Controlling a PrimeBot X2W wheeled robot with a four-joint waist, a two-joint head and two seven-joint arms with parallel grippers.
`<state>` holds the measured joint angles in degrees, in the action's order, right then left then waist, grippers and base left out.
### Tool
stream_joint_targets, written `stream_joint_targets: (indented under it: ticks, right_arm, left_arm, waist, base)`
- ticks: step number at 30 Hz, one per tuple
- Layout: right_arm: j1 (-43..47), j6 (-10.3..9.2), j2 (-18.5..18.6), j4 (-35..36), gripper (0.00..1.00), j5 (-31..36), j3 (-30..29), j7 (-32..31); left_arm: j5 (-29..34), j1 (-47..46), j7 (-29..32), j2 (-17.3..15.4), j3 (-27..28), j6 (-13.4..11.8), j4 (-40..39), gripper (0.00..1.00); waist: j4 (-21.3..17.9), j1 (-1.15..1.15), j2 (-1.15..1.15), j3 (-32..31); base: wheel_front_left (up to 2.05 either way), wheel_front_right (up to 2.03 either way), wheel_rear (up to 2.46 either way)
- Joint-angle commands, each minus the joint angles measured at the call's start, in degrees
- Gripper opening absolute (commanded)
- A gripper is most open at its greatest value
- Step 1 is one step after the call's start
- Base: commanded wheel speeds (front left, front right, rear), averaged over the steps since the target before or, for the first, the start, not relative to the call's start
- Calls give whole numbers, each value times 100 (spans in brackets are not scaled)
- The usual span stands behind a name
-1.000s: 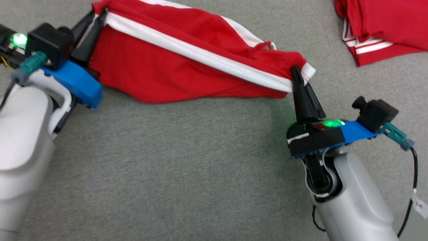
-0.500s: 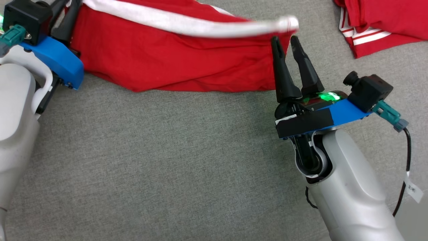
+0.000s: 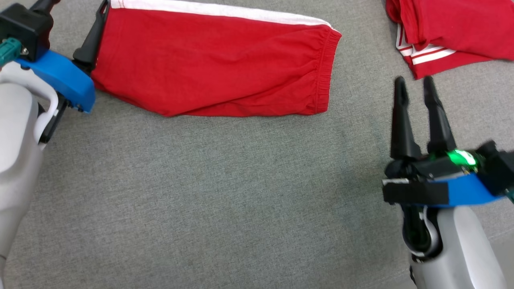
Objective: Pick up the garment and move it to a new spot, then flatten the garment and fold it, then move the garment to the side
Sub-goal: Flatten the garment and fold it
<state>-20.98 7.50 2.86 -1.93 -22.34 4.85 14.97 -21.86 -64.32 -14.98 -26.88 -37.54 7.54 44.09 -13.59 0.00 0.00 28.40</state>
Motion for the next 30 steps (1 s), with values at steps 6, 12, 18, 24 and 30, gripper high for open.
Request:
stream_joint_targets:
  ticks: [6, 12, 18, 24, 30]
  right_arm:
    - [641, -3, 3, 339, 100, 39, -338, 25]
    - [788, -3, 4, 426, 100, 16, -401, 26]
    - [727, -3, 4, 427, 100, 39, -376, 26]
    - [643, -3, 4, 425, 100, 0, -352, 26]
    - [586, -3, 4, 409, 100, -20, -320, 27]
  left_arm:
    - [-534, 345, 86, -231, -378, -16, -213, 100]
    - [-1310, 519, 697, -548, -1015, -17, -576, 100]
    - [-2181, 635, 1483, -794, -1285, -16, -701, 100]
    - [-3085, 683, 2124, -940, -1360, -16, -857, 100]
    - [-3583, 690, 2649, -1000, -1518, -12, -988, 80]
  waist:
    - [1, 0, 0, -89]
    - [-26, 0, 0, -129]
    - [-24, 0, 0, -127]
    - [-49, 0, 0, -64]
    - [-80, 0, 0, -45]
  base:
    - [0, 0, 0]
    - [0, 0, 0]
    - [0, 0, 0]
    - [0, 0, 0]
    - [0, 0, 0]
